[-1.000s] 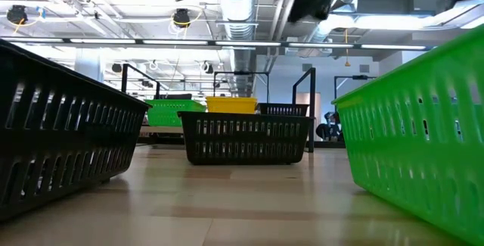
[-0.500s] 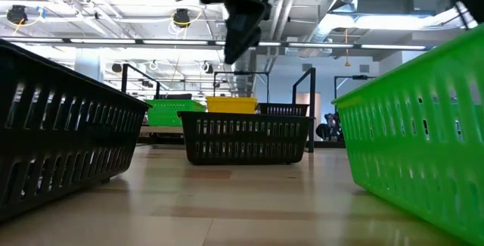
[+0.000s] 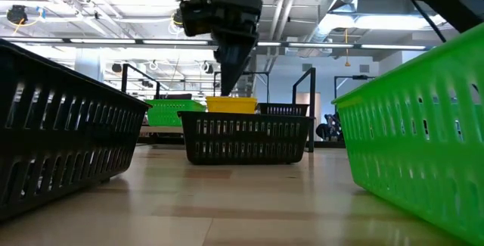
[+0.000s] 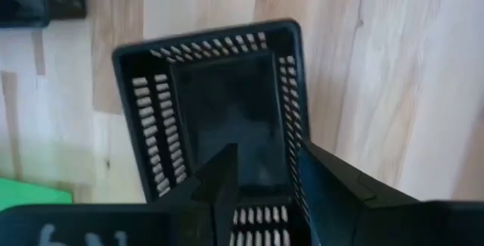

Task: Stack baskets on shelf by color
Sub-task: Stack the top black bin on top of the black bin on the shelf

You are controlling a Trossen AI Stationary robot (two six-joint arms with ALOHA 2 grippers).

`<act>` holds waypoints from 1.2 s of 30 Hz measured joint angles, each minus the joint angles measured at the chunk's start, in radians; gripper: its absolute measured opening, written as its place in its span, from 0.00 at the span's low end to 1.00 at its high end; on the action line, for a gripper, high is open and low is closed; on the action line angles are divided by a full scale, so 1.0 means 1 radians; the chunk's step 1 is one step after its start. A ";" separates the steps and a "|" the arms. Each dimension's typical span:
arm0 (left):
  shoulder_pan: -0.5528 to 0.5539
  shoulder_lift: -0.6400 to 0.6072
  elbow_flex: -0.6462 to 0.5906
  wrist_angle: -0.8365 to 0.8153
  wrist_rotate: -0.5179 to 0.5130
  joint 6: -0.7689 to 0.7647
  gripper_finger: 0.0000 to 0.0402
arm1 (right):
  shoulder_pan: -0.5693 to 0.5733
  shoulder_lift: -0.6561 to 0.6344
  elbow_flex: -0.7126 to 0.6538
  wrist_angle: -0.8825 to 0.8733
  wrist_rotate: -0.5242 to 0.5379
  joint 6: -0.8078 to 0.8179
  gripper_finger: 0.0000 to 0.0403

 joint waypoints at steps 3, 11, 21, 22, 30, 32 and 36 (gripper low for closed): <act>0.000 0.000 0.000 0.000 0.000 0.000 0.29 | -0.012 0.017 -0.001 -0.001 0.000 -0.003 0.39; 0.000 0.000 0.000 0.000 0.000 -0.008 0.29 | -0.033 0.078 -0.001 0.014 0.001 -0.045 0.40; 0.000 0.001 0.000 -0.001 0.000 -0.029 0.29 | -0.046 0.147 -0.005 -0.053 0.001 -0.066 0.32; 0.000 0.000 0.000 0.000 0.000 -0.033 0.29 | -0.047 0.149 -0.004 -0.068 0.001 -0.059 0.28; 0.000 0.001 0.000 0.000 -0.007 -0.037 0.29 | -0.053 0.139 0.002 -0.175 -0.003 -0.017 0.02; 0.000 0.001 0.000 0.000 -0.009 -0.037 0.29 | -0.053 0.111 0.020 -0.192 0.004 0.007 0.02; 0.000 0.001 0.000 0.000 -0.009 -0.037 0.29 | -0.041 -0.007 0.054 -0.209 0.039 0.087 0.01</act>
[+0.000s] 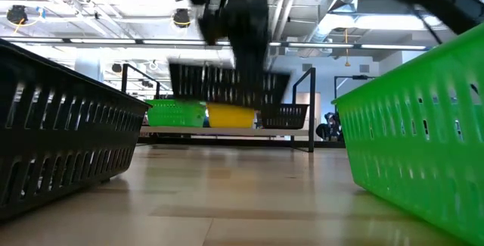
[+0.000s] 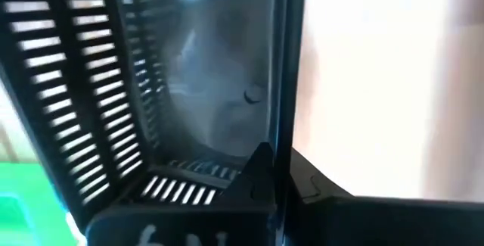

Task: Stack baskets on shelf by color
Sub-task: Stack the top black bin on top of the black bin on the shelf

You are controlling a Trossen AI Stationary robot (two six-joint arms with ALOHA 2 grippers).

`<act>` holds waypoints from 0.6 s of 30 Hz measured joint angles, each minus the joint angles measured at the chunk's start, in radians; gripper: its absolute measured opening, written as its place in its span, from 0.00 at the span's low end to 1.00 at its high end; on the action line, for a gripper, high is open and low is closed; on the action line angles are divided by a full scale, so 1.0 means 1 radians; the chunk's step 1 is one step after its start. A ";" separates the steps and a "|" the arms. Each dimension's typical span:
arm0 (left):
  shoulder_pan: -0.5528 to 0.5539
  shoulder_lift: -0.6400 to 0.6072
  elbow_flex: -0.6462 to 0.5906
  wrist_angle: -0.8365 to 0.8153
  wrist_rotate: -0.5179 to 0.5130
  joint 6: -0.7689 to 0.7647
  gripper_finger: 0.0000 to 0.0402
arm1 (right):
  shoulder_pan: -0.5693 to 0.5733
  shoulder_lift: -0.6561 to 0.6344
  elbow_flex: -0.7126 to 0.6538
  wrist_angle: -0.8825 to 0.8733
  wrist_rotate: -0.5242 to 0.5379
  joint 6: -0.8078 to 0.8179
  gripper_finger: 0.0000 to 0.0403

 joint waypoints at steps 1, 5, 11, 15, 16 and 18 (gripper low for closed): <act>0.000 0.000 0.000 0.000 0.001 0.000 0.29 | 0.004 -0.042 -0.005 0.002 0.021 0.020 0.01; 0.000 0.000 0.000 0.000 -0.004 0.000 0.29 | 0.010 -0.225 -0.006 0.014 0.191 0.131 0.01; 0.000 0.001 0.000 0.026 -0.043 0.004 0.29 | -0.040 -0.470 -0.004 0.121 0.510 0.409 0.01; 0.000 0.001 0.000 0.033 -0.051 0.007 0.29 | -0.077 -0.572 -0.004 0.242 0.613 0.520 0.01; 0.000 0.001 0.000 0.035 -0.054 0.011 0.29 | -0.090 -0.584 -0.004 0.267 0.613 0.530 0.01; 0.000 0.001 0.000 0.036 -0.056 0.011 0.29 | -0.118 -0.593 -0.004 0.305 0.612 0.546 0.01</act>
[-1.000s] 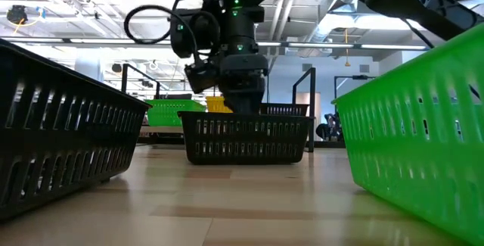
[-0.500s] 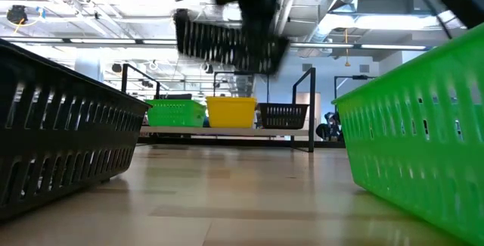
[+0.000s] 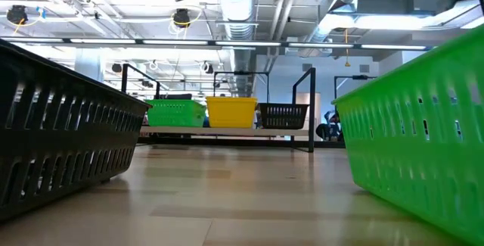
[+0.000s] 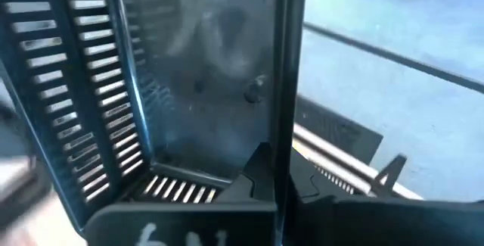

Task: Stack baskets on shelf by color
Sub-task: Stack the top black bin on top of the black bin on the shelf

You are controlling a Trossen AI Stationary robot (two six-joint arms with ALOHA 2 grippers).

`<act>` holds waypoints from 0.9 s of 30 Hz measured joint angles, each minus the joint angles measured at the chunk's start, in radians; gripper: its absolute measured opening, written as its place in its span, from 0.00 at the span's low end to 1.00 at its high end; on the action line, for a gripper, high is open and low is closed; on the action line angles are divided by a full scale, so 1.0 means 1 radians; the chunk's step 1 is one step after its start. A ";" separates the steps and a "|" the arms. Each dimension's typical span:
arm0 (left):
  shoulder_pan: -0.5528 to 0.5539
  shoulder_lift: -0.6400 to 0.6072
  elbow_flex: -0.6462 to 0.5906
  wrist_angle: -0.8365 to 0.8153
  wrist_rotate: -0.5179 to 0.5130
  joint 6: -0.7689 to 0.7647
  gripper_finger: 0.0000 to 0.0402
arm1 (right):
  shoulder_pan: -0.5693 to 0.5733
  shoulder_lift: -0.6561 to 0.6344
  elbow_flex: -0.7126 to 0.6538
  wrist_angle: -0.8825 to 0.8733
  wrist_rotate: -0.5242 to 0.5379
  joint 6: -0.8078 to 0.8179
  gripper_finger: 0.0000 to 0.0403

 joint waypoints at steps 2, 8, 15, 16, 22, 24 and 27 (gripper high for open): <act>0.000 0.000 0.000 0.000 0.000 -0.001 0.29 | -0.034 -0.001 -0.002 0.001 -0.021 0.030 0.01; 0.000 0.000 0.000 0.012 -0.001 0.002 0.29 | -0.109 0.058 -0.018 -0.018 -0.169 0.106 0.01; 0.000 0.000 0.000 0.012 0.000 0.003 0.29 | -0.189 0.156 -0.020 -0.094 -0.270 0.166 0.01; 0.000 0.000 0.000 0.012 0.001 0.003 0.29 | -0.201 0.169 -0.020 -0.091 -0.298 0.174 0.01; 0.000 0.000 0.000 0.012 0.001 0.002 0.29 | -0.251 0.228 -0.020 -0.088 -0.419 0.173 0.01; 0.000 0.000 0.000 0.012 0.001 0.002 0.29 | -0.258 0.236 -0.021 -0.088 -0.432 0.169 0.01; 0.000 0.000 0.000 0.012 0.004 0.002 0.29 | -0.274 0.233 -0.018 -0.081 -0.455 0.145 0.01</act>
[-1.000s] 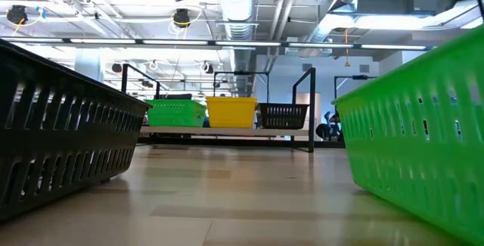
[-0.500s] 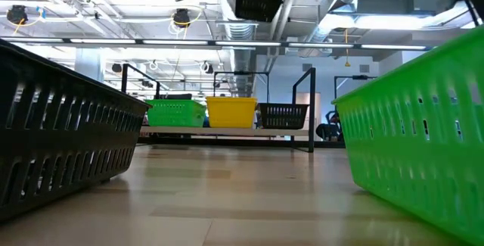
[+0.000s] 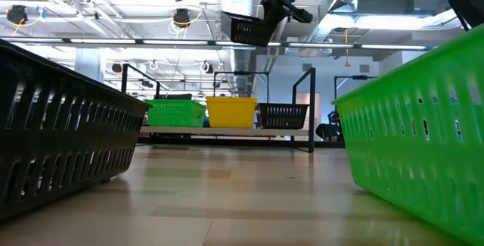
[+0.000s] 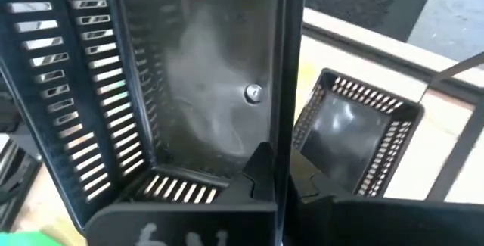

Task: Stack baskets on shelf by color
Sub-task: Stack the top black bin on top of the black bin on the shelf

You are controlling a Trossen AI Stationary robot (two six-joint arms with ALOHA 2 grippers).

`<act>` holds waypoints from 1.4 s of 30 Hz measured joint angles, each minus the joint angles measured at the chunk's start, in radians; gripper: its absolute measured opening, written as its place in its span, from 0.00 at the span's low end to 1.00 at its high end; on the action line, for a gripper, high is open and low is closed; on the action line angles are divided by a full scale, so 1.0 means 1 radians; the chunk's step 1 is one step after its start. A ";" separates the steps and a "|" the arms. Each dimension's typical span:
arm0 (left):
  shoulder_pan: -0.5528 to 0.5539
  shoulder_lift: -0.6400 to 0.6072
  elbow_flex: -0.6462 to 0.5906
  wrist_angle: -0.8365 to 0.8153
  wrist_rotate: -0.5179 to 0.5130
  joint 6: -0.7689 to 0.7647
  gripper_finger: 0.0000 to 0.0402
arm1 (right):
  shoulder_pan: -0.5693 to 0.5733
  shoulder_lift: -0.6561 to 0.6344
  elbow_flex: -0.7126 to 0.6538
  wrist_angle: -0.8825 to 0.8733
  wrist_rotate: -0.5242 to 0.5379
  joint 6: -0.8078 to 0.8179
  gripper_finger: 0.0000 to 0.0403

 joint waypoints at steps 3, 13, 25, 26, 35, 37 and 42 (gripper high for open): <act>0.000 0.000 0.000 0.000 0.001 0.000 0.29 | -0.024 -0.025 -0.003 -0.040 0.001 -0.030 0.01; 0.000 0.000 0.000 -0.004 0.025 0.001 0.29 | -0.048 -0.313 0.000 -0.265 0.204 0.002 0.01; 0.000 0.000 0.000 -0.004 0.024 0.025 0.29 | 0.264 -0.697 -0.489 -0.085 0.462 0.305 0.01; 0.000 0.000 0.000 -0.004 0.024 0.029 0.29 | 0.284 -0.732 -0.582 0.002 0.463 0.310 0.01; 0.000 0.000 0.000 -0.004 0.026 0.032 0.29 | 0.185 -0.872 -1.145 0.649 0.218 0.347 0.01; 0.000 0.000 0.000 -0.004 0.029 0.031 0.29 | 0.143 -0.848 -1.161 0.627 0.176 0.377 0.01; 0.000 0.000 0.000 -0.004 0.034 0.027 0.29 | 0.071 -0.755 -1.141 0.741 0.032 0.346 0.01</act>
